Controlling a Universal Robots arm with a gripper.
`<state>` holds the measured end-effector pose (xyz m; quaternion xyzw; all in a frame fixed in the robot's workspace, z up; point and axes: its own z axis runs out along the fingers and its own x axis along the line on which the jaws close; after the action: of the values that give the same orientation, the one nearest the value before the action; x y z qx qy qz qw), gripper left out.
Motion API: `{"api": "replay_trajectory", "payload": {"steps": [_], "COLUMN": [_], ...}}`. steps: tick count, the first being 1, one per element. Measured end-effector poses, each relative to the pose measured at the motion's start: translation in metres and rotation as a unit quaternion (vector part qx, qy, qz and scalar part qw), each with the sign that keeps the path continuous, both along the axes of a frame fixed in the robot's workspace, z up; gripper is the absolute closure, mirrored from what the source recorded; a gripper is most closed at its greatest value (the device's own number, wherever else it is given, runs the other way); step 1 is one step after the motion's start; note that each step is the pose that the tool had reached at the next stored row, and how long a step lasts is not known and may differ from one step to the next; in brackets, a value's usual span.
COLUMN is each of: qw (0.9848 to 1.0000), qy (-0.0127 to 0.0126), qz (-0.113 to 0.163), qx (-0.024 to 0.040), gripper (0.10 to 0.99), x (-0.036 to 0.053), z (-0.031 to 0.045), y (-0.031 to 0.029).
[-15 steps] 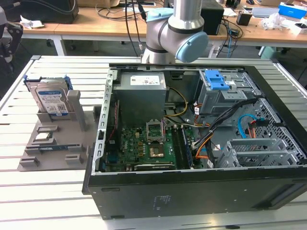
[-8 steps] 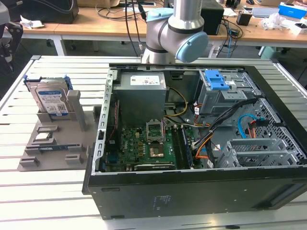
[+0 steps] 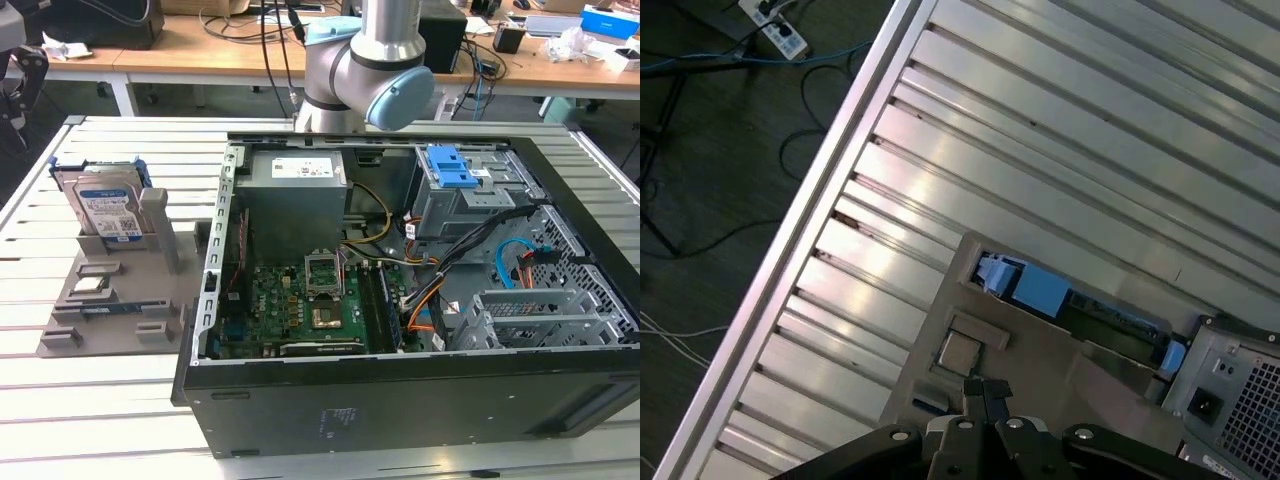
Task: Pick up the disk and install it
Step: 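Pick up the disk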
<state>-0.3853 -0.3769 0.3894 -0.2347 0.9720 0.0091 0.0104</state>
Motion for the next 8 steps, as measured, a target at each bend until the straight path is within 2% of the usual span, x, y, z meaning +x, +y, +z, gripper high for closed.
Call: {"api": "replay_trajectory", "payload": {"steps": [8], "qw": [0.9995], "qy": [0.0], "qz": [0.033], "qx": [0.0], "gripper": [0.98], "x": [0.0], "z": [0.0], "y": [0.0]}}
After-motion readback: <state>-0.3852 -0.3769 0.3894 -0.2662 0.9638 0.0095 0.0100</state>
